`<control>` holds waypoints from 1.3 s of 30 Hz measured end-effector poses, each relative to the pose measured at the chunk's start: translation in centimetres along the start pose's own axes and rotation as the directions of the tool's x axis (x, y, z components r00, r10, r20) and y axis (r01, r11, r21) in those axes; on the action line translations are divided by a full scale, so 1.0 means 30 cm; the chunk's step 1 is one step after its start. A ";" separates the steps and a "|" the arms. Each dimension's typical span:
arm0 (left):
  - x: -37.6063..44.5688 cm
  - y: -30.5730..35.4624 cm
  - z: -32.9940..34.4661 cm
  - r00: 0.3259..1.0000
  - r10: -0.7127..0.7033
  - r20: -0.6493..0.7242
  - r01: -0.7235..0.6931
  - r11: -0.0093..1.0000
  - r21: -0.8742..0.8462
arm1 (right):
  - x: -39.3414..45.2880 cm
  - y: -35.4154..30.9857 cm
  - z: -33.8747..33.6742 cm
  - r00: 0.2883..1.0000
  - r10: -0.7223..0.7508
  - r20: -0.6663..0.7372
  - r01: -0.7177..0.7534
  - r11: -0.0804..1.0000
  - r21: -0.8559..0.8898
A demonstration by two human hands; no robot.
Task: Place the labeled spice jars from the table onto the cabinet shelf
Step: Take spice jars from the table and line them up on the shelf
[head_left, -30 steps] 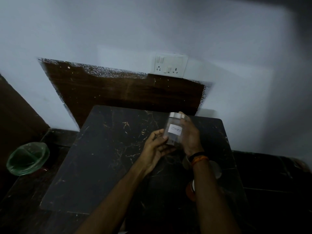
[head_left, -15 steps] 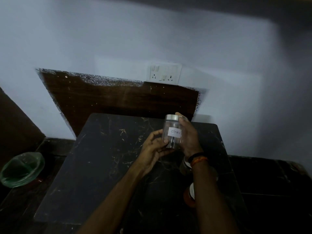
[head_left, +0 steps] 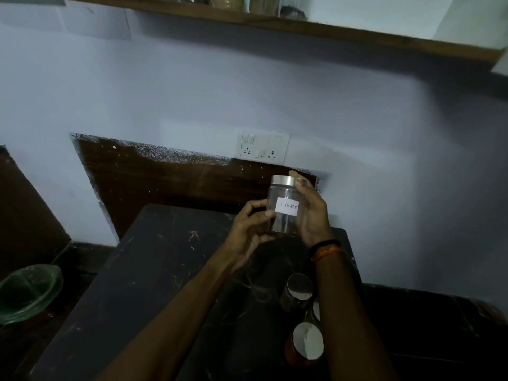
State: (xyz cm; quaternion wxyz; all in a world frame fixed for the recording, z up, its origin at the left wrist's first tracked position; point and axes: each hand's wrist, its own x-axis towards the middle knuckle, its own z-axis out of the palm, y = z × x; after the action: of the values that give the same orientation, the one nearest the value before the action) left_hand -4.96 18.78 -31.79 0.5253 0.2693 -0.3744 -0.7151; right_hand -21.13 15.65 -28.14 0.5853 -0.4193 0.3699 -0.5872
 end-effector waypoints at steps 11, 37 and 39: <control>0.182 0.256 0.190 0.986 0.164 0.043 -0.168 0.980 0.103 | 0.151 -0.339 0.085 0.969 -0.235 0.077 0.242 0.965 -0.104; 0.374 0.872 0.574 0.917 0.311 0.250 -0.399 0.694 0.600 | 0.281 -0.816 0.213 0.839 -0.472 0.270 0.510 0.855 -0.089; 0.382 0.895 0.581 0.917 0.302 0.261 -0.399 0.687 0.608 | 0.282 -0.832 0.207 0.819 -0.481 0.314 0.527 0.847 -0.077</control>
State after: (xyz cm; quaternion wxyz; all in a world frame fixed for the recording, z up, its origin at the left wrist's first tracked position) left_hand -7.25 7.75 0.29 0.4984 0.3068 -0.6789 -0.4434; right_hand -24.47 8.58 -2.21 0.4196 -0.6275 0.2040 -0.6233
